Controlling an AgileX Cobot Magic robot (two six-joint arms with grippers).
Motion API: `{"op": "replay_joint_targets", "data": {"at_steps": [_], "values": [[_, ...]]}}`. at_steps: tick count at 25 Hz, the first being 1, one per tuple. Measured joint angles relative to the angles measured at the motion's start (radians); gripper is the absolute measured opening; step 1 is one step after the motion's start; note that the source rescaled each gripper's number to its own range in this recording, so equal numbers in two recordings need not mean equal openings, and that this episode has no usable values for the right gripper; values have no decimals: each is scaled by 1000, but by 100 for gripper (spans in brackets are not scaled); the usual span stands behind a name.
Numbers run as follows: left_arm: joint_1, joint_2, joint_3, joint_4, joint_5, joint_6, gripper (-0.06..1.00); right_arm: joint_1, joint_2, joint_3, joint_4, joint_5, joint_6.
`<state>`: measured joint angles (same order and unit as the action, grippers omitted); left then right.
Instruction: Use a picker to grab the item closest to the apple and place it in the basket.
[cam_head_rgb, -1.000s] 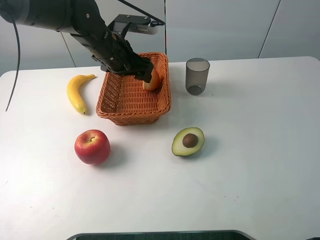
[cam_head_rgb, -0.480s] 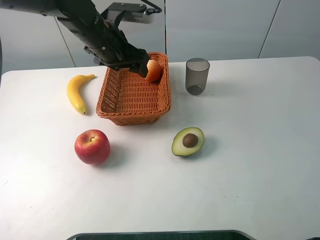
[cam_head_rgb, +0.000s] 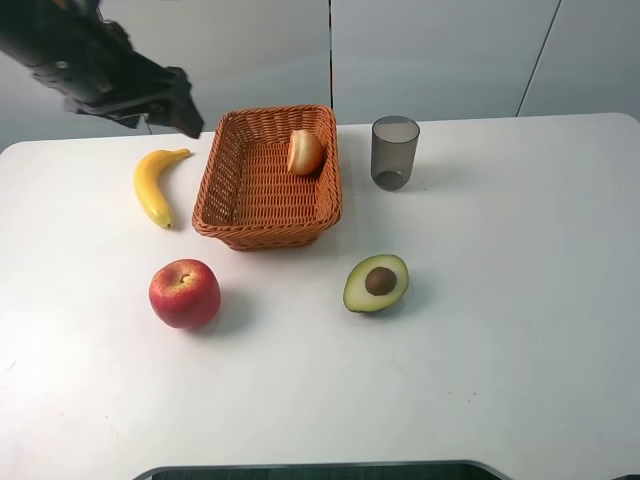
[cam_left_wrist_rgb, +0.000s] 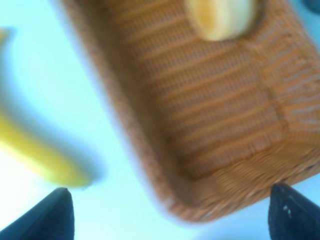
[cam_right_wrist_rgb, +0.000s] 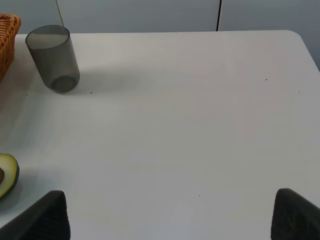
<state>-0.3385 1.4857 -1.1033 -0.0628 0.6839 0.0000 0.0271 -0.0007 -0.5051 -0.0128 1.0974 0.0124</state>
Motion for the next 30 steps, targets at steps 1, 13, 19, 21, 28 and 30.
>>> {"op": "replay_joint_targets", "data": {"at_steps": [1,13,19,21,28,30], "values": [[29,-52,29,1,15,0,99,0,0,0,0,0,0],[218,-641,205,72,229,19,99,0,0,0,0,0,0],[218,-867,226,74,295,27,99,0,0,0,0,0,0],[218,-937,261,80,297,29,99,0,0,0,0,0,0],[218,-1232,424,41,312,29,99,0,0,0,0,0,0],[215,-1324,474,40,323,29,99,0,0,0,0,0,0]]}}
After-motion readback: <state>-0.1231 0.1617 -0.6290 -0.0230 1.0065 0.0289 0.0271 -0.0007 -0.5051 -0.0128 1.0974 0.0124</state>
